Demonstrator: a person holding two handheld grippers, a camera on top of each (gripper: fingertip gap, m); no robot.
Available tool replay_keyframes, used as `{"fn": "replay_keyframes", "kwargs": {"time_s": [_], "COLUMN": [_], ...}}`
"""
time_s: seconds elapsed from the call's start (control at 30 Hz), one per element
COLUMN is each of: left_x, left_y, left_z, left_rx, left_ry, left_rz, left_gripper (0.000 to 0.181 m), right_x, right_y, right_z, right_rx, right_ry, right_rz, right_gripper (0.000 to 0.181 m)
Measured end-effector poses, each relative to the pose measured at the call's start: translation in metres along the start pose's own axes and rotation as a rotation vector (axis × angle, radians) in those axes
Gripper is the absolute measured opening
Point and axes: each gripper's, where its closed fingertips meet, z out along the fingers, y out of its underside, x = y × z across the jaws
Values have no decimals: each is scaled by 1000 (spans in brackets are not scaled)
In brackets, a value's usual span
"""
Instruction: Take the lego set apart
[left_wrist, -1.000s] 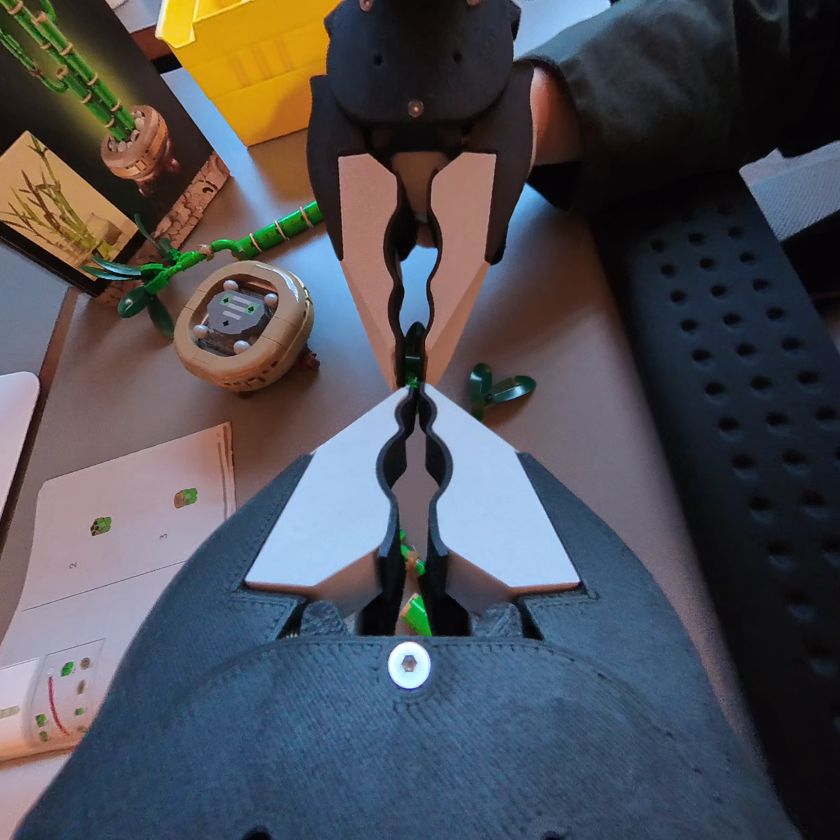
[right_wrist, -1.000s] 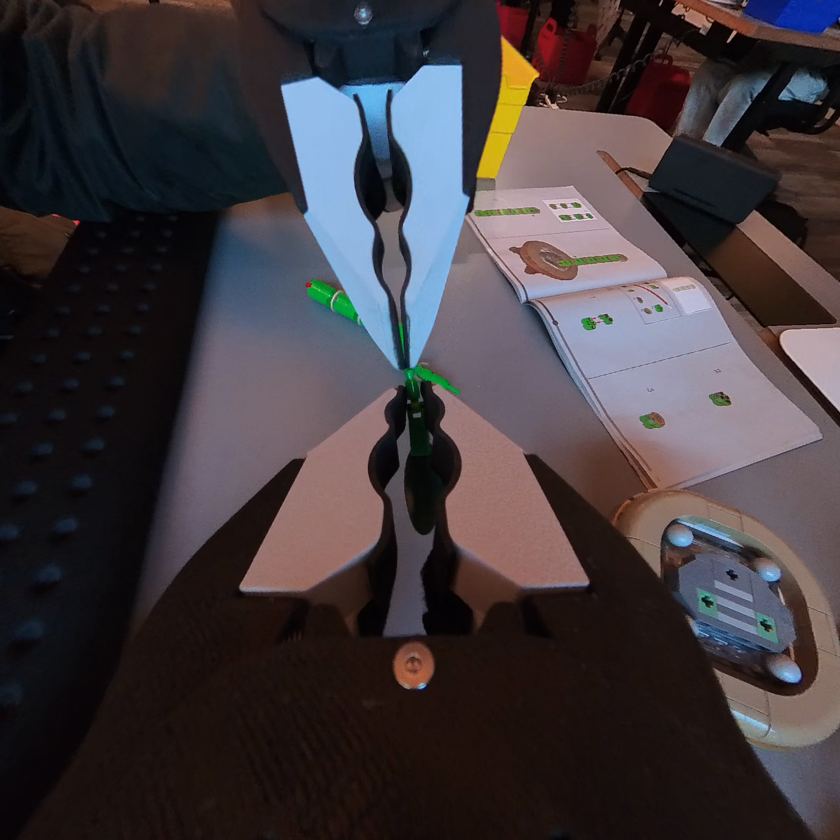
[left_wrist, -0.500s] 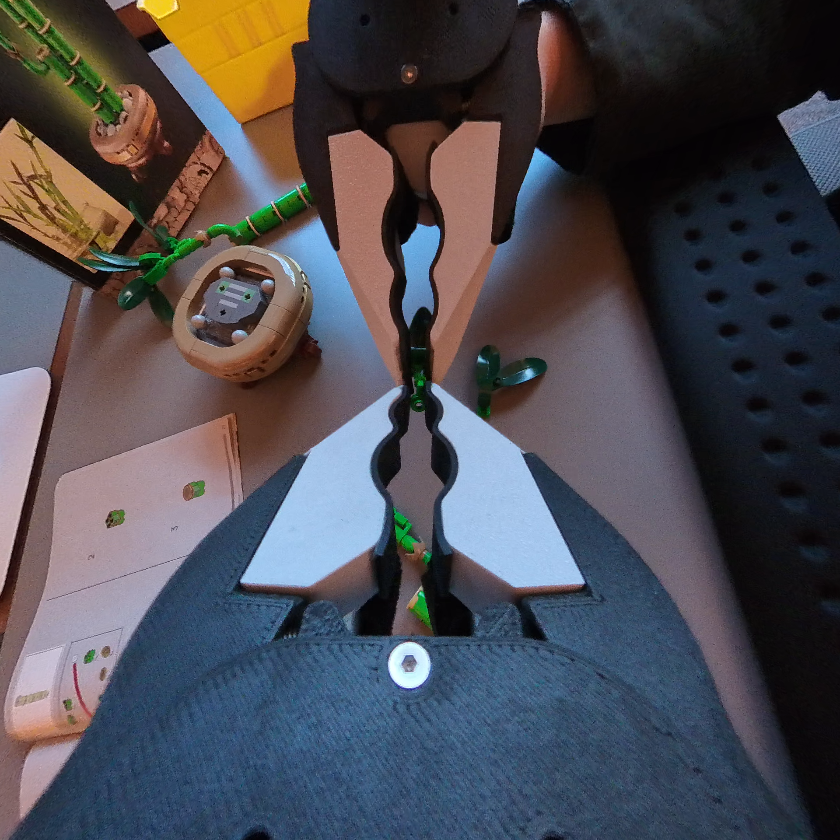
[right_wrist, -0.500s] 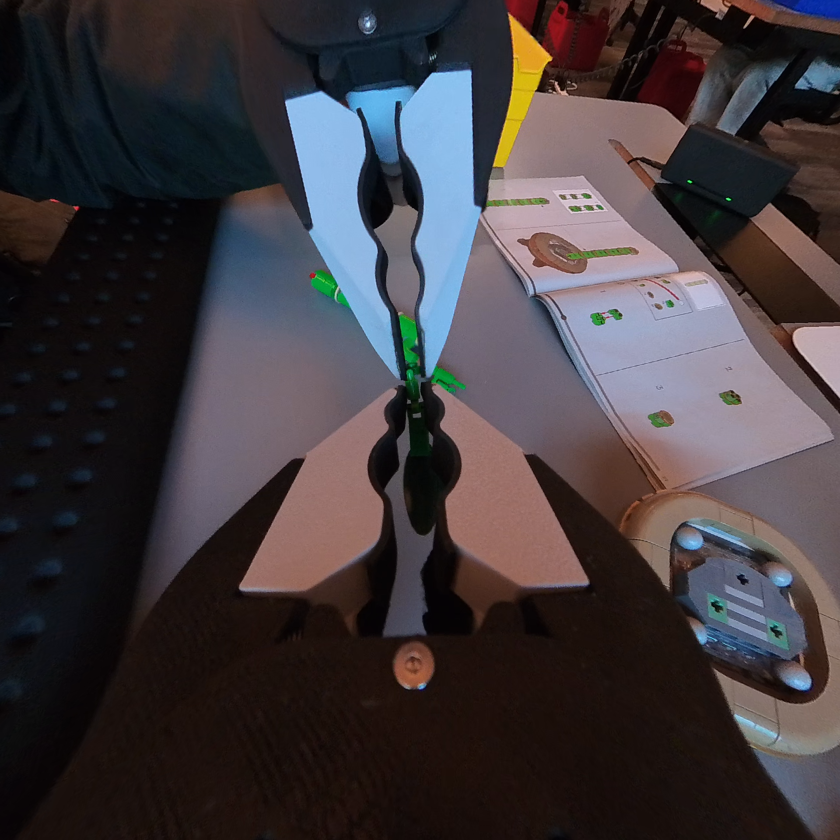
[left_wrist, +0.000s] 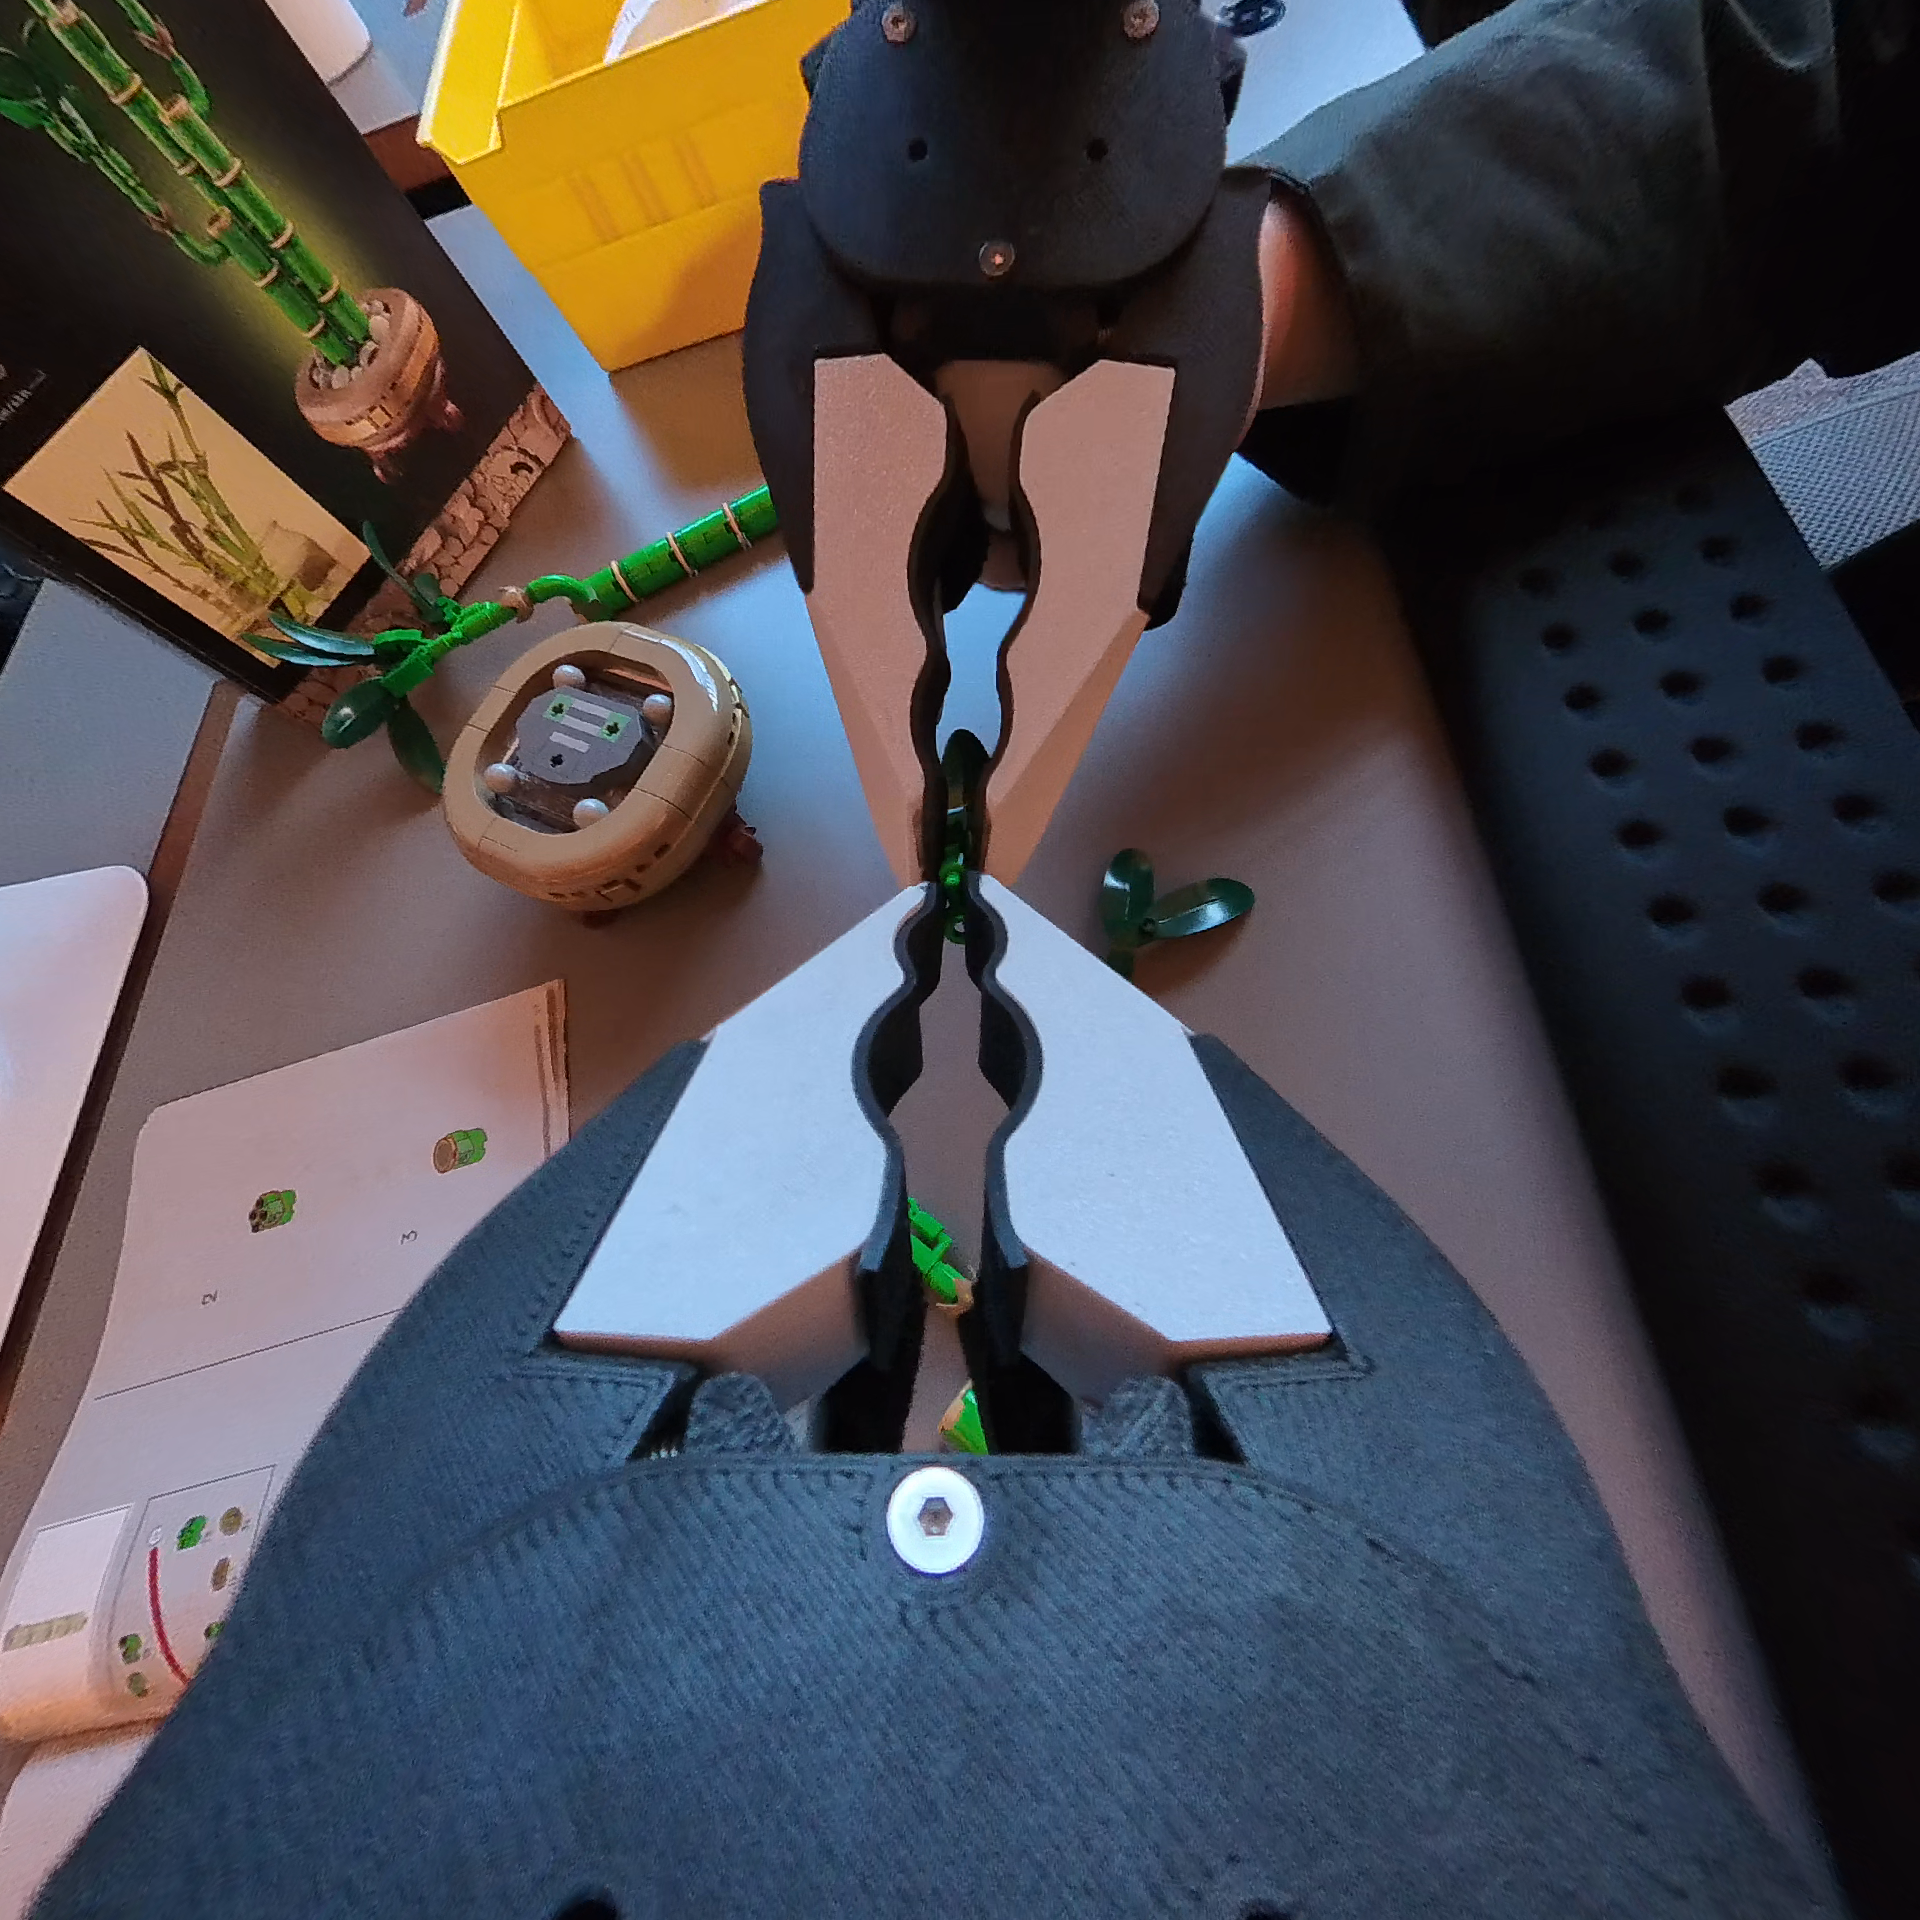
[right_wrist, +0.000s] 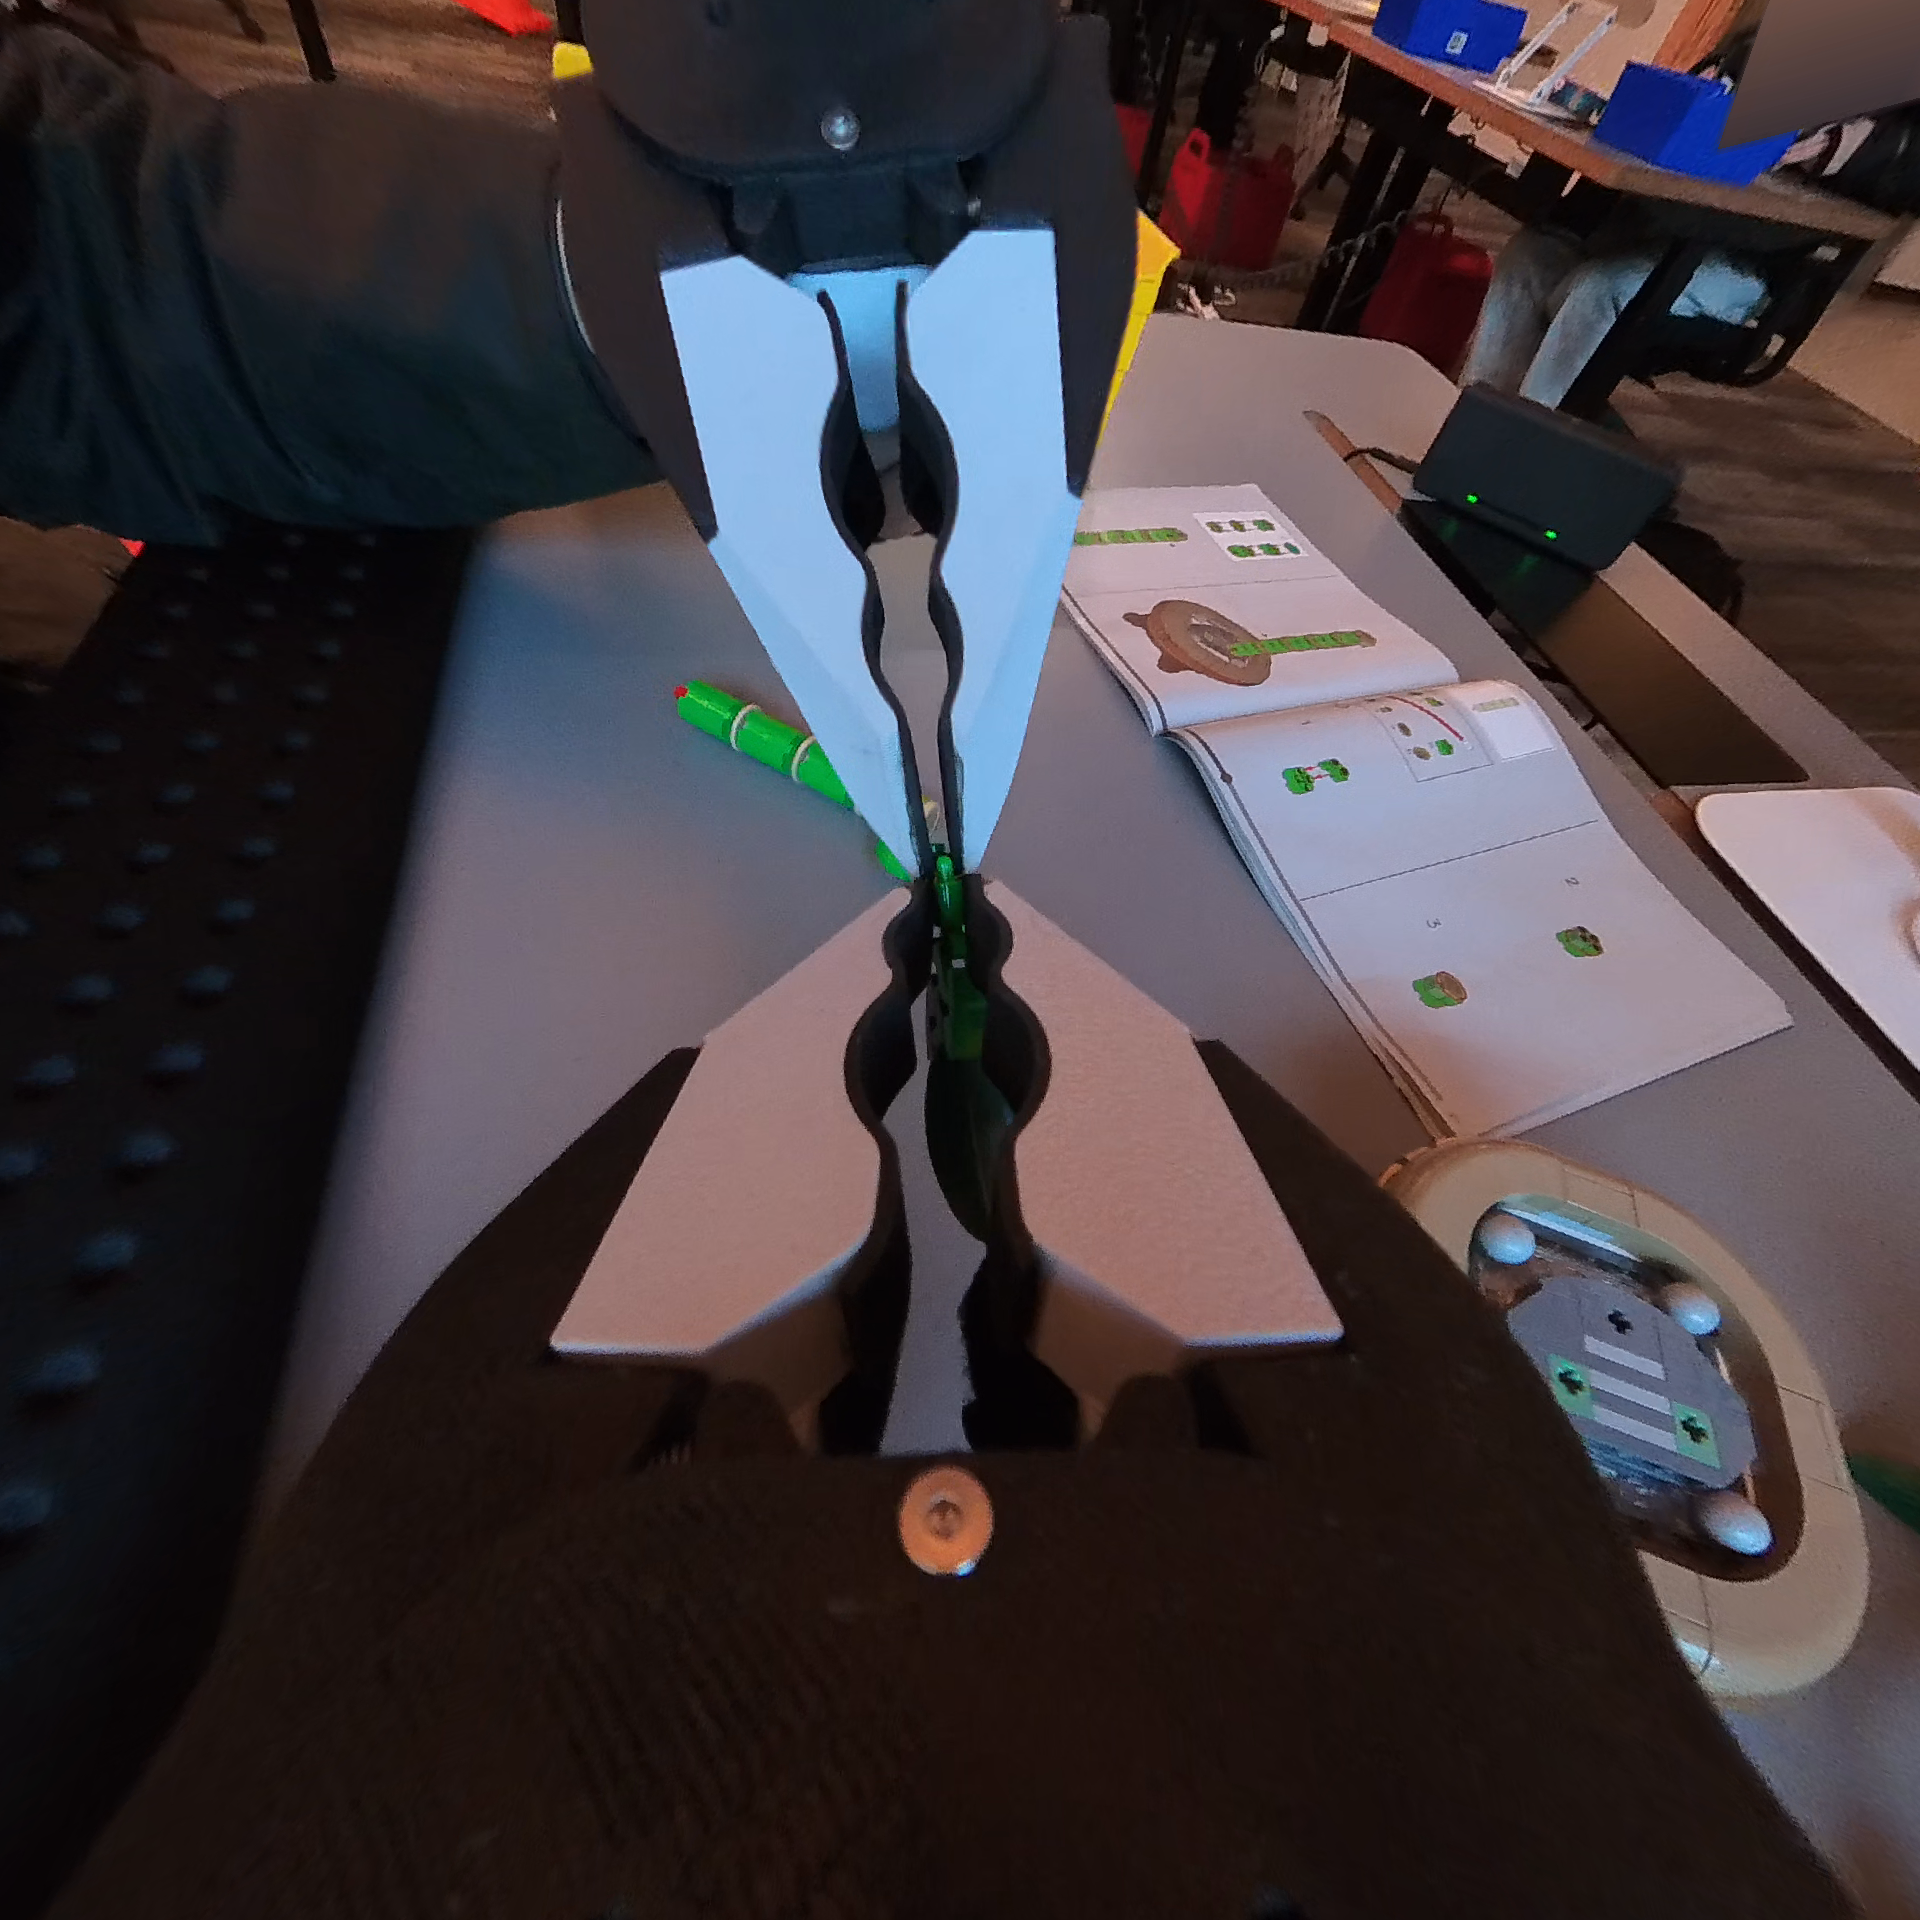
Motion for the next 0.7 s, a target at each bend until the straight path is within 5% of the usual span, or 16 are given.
{"fn": "replay_keyframes", "kwargs": {"time_s": [0.23, 0.7], "left_x": [0, 0], "left_y": [11, 1], "left_z": [7, 0], "left_rx": [-51, 20], "left_ry": [-12, 77], "left_rz": [-12, -77], "left_gripper": [2, 1], "right_x": [1, 0], "right_y": [12, 4], "right_z": [5, 0], "right_rx": [-97, -60], "right_ry": [40, 15], "right_rz": [-33, -17], "right_gripper": [3, 5]}}
